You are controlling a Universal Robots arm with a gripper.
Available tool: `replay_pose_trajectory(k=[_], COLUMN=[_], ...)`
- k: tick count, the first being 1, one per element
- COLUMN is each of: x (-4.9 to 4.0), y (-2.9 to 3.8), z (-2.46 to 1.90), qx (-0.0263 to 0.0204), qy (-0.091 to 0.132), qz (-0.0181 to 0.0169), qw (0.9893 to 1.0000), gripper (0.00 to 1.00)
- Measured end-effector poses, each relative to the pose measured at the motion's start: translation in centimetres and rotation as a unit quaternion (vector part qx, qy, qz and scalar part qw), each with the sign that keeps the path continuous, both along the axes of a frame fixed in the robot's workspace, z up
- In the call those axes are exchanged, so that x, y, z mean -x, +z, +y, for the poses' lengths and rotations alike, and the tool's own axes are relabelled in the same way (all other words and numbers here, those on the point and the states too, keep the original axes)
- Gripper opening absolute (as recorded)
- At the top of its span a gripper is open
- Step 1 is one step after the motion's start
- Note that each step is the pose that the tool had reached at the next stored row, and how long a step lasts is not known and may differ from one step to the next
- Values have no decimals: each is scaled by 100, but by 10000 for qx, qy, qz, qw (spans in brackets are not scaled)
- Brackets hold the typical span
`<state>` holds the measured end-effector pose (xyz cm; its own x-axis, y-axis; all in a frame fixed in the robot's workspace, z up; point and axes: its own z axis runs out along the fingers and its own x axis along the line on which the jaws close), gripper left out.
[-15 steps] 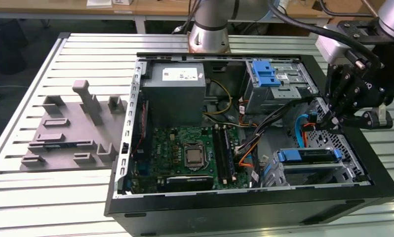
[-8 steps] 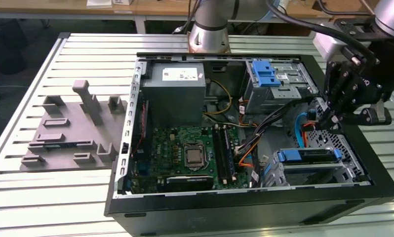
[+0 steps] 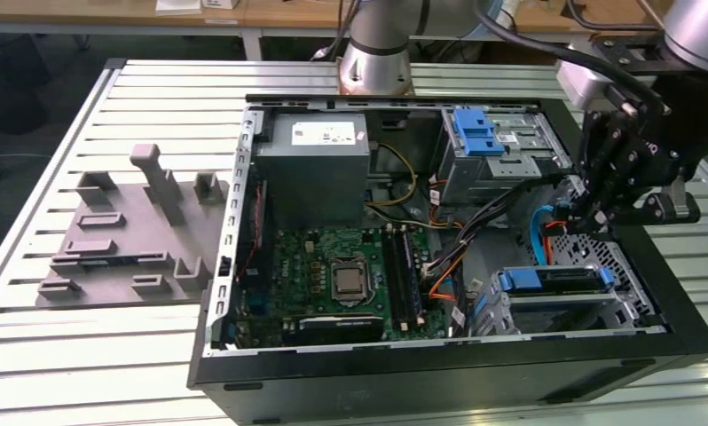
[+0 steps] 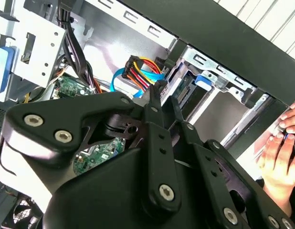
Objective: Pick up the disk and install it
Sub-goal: 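Insert the first disk wire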
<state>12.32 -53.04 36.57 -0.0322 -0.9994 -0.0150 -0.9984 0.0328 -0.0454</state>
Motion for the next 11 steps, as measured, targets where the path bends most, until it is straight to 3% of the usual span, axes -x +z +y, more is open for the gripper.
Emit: replay_pose_trajectory(k=[7,11], x=[23,24], y=[-18,-31], z=[108,148], qx=[16,174], qy=[-33,-48], qz=[-15,-17], qw=[10000,9998], gripper=[25,25])
